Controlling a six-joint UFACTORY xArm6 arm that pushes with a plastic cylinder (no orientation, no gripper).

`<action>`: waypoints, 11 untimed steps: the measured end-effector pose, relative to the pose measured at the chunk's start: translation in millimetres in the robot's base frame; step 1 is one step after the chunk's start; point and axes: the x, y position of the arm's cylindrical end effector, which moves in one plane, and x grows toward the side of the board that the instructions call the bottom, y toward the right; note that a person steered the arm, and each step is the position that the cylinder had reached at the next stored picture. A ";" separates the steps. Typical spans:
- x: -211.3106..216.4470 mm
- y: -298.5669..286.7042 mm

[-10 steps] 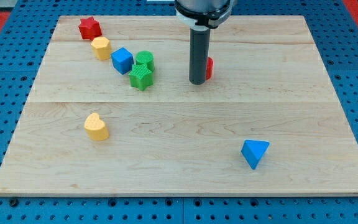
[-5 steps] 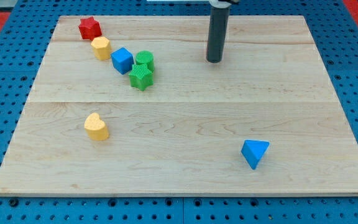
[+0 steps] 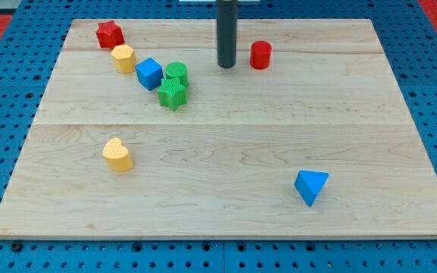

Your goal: Push red circle above yellow hexagon

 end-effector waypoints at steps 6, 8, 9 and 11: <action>-54.4 19.6; -87.5 -56.1; -64.4 -29.6; -44.2 -132.1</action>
